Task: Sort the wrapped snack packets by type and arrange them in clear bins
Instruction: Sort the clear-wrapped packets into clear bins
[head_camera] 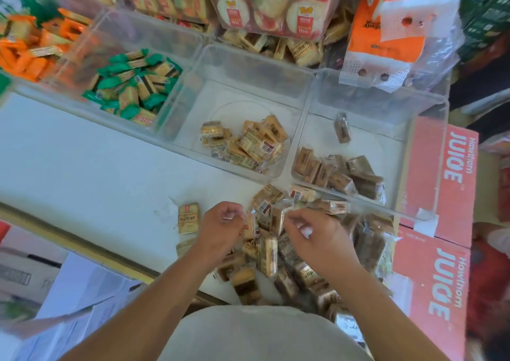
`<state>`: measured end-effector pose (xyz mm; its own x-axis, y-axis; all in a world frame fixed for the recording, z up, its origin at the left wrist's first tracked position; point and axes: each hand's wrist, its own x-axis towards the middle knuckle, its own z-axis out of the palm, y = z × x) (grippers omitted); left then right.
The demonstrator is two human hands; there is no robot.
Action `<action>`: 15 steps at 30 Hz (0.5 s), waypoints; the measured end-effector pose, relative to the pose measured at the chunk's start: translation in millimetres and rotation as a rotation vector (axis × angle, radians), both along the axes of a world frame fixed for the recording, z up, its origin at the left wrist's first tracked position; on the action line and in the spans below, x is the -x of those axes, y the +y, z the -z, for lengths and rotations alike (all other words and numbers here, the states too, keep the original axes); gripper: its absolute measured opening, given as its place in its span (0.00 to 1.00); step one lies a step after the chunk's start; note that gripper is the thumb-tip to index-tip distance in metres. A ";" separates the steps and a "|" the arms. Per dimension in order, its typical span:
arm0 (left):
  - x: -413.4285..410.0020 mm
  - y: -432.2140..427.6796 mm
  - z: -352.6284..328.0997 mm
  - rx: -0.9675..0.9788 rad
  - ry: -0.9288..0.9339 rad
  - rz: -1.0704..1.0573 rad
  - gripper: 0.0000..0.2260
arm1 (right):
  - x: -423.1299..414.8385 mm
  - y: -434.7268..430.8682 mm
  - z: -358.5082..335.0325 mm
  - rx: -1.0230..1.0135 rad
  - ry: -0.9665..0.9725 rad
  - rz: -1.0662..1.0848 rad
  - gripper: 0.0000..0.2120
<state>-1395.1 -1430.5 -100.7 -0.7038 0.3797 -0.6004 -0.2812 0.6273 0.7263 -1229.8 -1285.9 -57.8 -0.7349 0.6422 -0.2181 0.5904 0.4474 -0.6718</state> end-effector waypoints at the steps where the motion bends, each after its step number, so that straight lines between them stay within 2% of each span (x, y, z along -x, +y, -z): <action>1: -1.0 -11.1 2.7 0.016 0.005 -0.010 0.06 | -1.8 -5.5 5.1 0.041 -0.039 0.026 0.05; 5: -1.5 -62.1 14.5 0.069 0.021 -0.088 0.07 | 4.0 -32.8 21.2 0.103 -0.128 0.086 0.07; 8: 7.4 -101.7 32.6 0.195 0.152 -0.084 0.08 | 14.1 -56.0 30.5 0.183 -0.286 0.118 0.20; 11: 18.1 -128.6 52.5 0.317 0.218 -0.024 0.20 | 22.2 -74.0 38.2 0.185 -0.439 0.126 0.26; 13: 24.3 -135.2 59.4 0.333 0.213 0.058 0.27 | 28.1 -81.7 37.1 0.172 -0.484 0.149 0.25; 15: 29.9 -139.4 64.8 0.317 0.250 0.151 0.30 | 32.1 -87.2 31.5 0.160 -0.469 0.186 0.24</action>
